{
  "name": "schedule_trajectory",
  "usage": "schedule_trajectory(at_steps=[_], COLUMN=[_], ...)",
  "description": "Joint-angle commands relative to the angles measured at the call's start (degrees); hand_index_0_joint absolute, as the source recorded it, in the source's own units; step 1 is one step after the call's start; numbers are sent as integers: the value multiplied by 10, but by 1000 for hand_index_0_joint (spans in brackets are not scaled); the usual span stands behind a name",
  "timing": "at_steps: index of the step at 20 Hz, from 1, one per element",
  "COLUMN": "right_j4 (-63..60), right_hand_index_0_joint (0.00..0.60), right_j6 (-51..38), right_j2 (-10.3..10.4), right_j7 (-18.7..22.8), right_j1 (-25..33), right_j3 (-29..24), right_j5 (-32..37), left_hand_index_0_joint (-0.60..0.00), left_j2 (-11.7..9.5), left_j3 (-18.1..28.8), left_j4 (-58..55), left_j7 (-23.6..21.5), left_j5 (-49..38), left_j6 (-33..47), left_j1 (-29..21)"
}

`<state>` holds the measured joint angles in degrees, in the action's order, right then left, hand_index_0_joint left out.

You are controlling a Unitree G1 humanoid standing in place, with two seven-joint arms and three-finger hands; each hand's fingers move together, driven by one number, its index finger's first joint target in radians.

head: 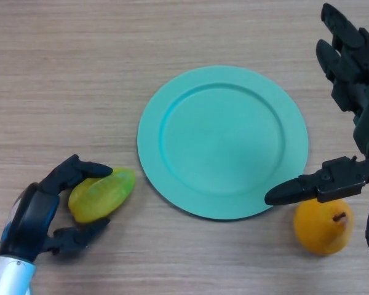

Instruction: Pick up the yellow starfruit and place it on the plate

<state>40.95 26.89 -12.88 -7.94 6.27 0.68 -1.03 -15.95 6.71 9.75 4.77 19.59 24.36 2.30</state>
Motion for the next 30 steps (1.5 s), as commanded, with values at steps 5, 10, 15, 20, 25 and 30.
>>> schedule_trajectory(at_steps=[5, 10, 15, 20, 25, 30], right_j4=[35, 41, 47, 64, 90, 102], right_hand_index_0_joint=[27, 0, 0, 0, 0, 0], right_j6=[-59, -47, -39, -32, -21, -12], right_j2=[-11, -9, -6, -4, -8, -11], right_j7=[11, 14, 19, 21, 14, 12], right_j1=[17, 17, 25, 23, 10, 8], right_j3=[-27, -24, -18, -13, -22, -27], right_j5=[11, 19, 19, 17, 12, 12], left_hand_index_0_joint=[-600, -600, -600, -600, -600, -450], left_j2=[-14, 1, 2, 15, 45, 50], left_j3=[28, 43, 6, -53, -105, -123], left_j4=[-78, -212, -223, -116, -56, -98], left_j7=[5, 91, 76, -75, -48, 10], left_j5=[-48, -139, -120, -6, -26, -148], left_j6=[0, -110, -67, 38, -31, -168], left_j1=[13, 35, -34, -139, -198, -218])
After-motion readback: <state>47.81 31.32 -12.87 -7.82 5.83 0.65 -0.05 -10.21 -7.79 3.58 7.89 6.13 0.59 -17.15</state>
